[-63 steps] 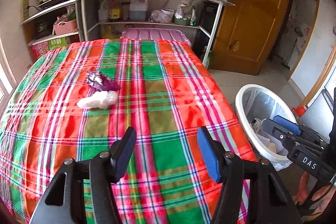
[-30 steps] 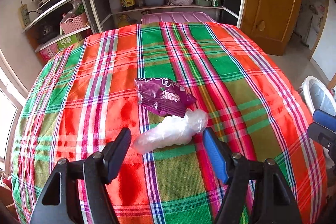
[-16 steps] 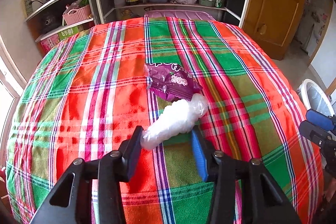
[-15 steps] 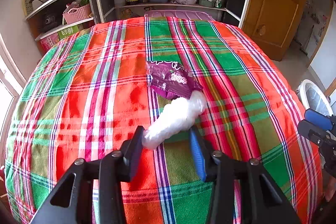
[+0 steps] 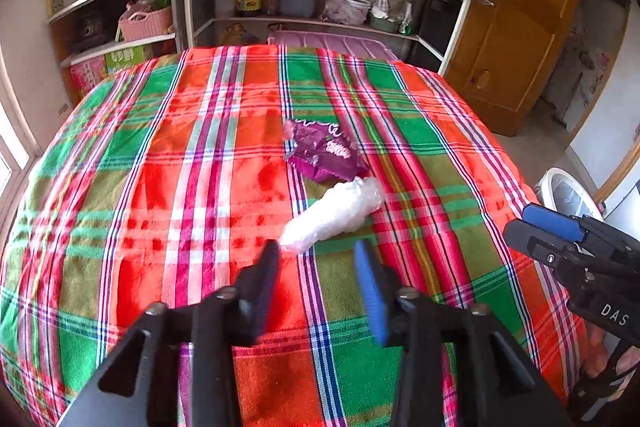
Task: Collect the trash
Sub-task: 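Lower the left tool onto the white plastic bag and close it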
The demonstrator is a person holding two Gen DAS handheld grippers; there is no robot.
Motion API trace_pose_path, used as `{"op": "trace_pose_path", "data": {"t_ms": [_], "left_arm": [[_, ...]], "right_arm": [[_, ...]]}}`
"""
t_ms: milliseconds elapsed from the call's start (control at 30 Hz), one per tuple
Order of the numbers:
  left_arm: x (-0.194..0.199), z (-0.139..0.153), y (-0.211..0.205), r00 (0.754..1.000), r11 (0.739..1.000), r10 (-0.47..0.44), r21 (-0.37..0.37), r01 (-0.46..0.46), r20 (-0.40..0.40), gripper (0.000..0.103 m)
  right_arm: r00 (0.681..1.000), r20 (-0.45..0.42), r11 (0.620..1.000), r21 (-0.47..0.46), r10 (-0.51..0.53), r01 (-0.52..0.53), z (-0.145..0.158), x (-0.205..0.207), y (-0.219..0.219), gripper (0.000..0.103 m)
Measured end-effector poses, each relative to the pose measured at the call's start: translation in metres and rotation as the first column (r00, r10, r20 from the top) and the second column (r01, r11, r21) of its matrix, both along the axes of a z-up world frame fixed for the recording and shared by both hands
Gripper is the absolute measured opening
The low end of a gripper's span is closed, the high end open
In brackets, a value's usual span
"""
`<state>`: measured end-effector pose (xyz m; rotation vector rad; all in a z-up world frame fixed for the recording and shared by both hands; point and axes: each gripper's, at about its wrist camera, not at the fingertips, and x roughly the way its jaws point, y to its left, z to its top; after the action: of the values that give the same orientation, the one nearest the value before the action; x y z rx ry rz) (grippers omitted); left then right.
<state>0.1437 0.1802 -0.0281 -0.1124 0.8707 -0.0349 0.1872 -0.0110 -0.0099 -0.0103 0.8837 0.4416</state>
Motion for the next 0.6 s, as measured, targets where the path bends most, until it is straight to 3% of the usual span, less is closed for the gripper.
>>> {"op": "trace_pose_path", "data": {"t_ms": [33,133,400,533,600], "left_arm": [[0.003,0.002,-0.003,1.0,0.999,-0.005,0.032,0.005,0.013,0.067],[0.013,0.004,-0.006,0.999,0.998,-0.025,0.051,0.024,0.027,0.067],[0.045,-0.015,-0.013,0.998,0.999,-0.046,0.017,0.047,-0.048,0.066],[0.045,-0.015,-0.01,0.998,0.999,-0.033,0.013,0.034,-0.052,0.032],[0.041,-0.015,-0.01,0.998,0.999,-0.038,0.027,0.04,-0.051,0.03]], "right_arm": [[1.0,-0.002,1.0,0.002,-0.003,0.003,0.0,0.0,0.0,0.047],[1.0,-0.005,1.0,-0.004,-0.009,0.009,-0.001,0.002,0.0,0.047],[1.0,-0.01,1.0,-0.012,-0.014,0.014,-0.003,0.006,0.001,0.047],[1.0,-0.014,1.0,-0.019,-0.009,0.009,-0.005,0.008,0.006,0.047],[1.0,-0.016,1.0,-0.022,-0.004,0.004,-0.006,0.008,0.009,0.047]]}}
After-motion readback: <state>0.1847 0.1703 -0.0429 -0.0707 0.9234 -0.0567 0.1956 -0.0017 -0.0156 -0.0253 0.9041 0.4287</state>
